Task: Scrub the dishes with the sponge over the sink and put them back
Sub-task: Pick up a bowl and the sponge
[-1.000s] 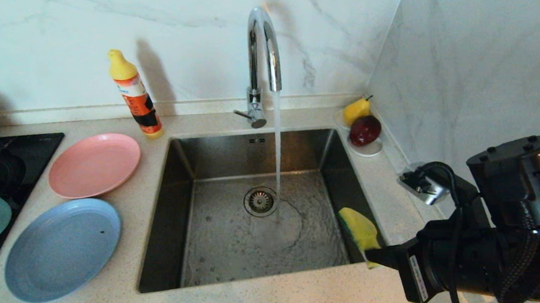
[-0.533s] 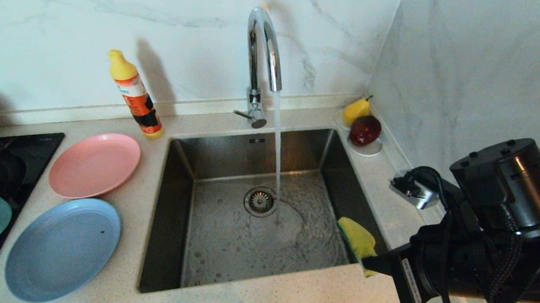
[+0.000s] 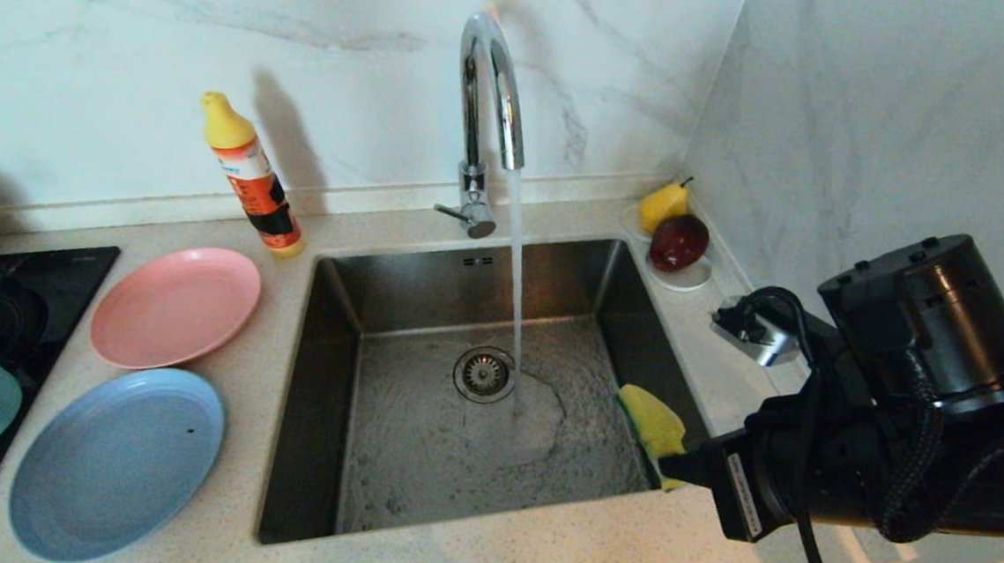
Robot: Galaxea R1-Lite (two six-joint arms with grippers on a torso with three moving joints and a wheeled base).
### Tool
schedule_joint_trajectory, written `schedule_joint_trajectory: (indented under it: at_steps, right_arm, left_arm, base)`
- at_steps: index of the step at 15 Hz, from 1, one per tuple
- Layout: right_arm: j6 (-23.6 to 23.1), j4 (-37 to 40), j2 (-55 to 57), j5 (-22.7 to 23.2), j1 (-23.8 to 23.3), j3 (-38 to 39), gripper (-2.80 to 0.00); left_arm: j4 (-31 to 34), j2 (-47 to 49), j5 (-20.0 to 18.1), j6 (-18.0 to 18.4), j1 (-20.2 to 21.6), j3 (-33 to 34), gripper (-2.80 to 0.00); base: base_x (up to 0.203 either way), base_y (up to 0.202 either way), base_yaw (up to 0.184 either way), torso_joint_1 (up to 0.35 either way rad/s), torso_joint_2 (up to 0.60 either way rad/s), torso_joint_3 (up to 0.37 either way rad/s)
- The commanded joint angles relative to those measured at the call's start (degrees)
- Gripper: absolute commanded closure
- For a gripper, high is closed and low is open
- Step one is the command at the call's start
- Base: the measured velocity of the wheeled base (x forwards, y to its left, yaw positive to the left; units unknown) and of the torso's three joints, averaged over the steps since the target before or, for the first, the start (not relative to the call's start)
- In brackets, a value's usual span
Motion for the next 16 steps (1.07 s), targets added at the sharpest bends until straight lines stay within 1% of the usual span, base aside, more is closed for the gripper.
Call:
schedule_joint_trajectory:
  at_steps: [1, 4, 5, 6, 7, 8, 9, 10, 13, 15, 16]
  right_arm:
    - [0.08, 0.59, 1.38, -0.03, 0.02, -2.33, 0.00]
    - [-0.01, 0.52, 2.27, -0.04, 0.02, -3.23, 0.00]
    - [-0.01, 0.52, 2.45, 0.04, 0.02, -3.53, 0.00]
    - [-0.01, 0.52, 2.73, 0.07, 0.02, -4.17, 0.00]
    - [0.03, 0.61, 2.95, 0.05, 0.10, -4.70, 0.00]
    - [-0.01, 0.56, 3.11, 0.05, 0.11, -4.95, 0.00]
    - [-0.01, 0.61, 3.43, -0.04, 0.11, -5.16, 0.00]
    - [-0.01, 0.61, 3.59, -0.04, 0.11, -5.16, 0.00]
    - [-0.01, 0.52, 3.94, 0.03, 0.11, -4.64, 0.00]
    - [-0.01, 0.46, 4.15, 0.22, 0.02, -4.22, 0.00]
    - [0.15, 0.35, 4.62, 0.17, -0.16, -4.02, 0.00]
  left_arm:
    - [-1.89, 15.67, 1.10, -1.04, 0.10, -6.53, 0.00]
    - [-3.40, 30.55, 4.47, -2.62, 0.30, -12.63, 0.00]
    - [-3.53, 35.41, 5.14, -3.48, 1.26, -14.49, 0.00]
    - [-3.59, 40.35, 5.01, -4.21, 3.51, -16.39, 0.00]
    - [-3.63, 45.20, 3.64, -4.90, 6.93, -18.49, 0.00]
    - [-3.65, 49.11, 1.51, -5.78, 10.84, -20.46, 0.00]
    - [-3.46, 52.37, -2.03, -7.29, 15.65, -22.58, 0.00]
    - [-2.87, 54.45, -6.81, -8.73, 20.20, -24.17, 0.00]
    - [0.15, 58.55, -21.68, -11.50, 32.97, -26.77, 0.00]
    - [1.71, 60.93, -31.01, -14.12, 40.67, -27.66, 0.00]
    - [2.40, 62.17, -33.86, -15.34, 43.60, -27.94, 0.00]
  base:
    - [0.000, 0.000, 0.000, 0.000, 0.00, 0.000]
    - [0.000, 0.000, 0.000, 0.000, 0.00, 0.000]
    - [0.000, 0.000, 0.000, 0.000, 0.00, 0.000]
    - [0.000, 0.000, 0.000, 0.000, 0.00, 0.000]
    - [0.000, 0.000, 0.000, 0.000, 0.00, 0.000]
    - [0.000, 0.000, 0.000, 0.000, 0.00, 0.000]
    - [0.000, 0.000, 0.000, 0.000, 0.00, 0.000]
    - [0.000, 0.000, 0.000, 0.000, 0.00, 0.000]
    - [0.000, 0.000, 0.000, 0.000, 0.00, 0.000]
    - [0.000, 0.000, 0.000, 0.000, 0.00, 0.000]
    - [0.000, 0.000, 0.000, 0.000, 0.00, 0.000]
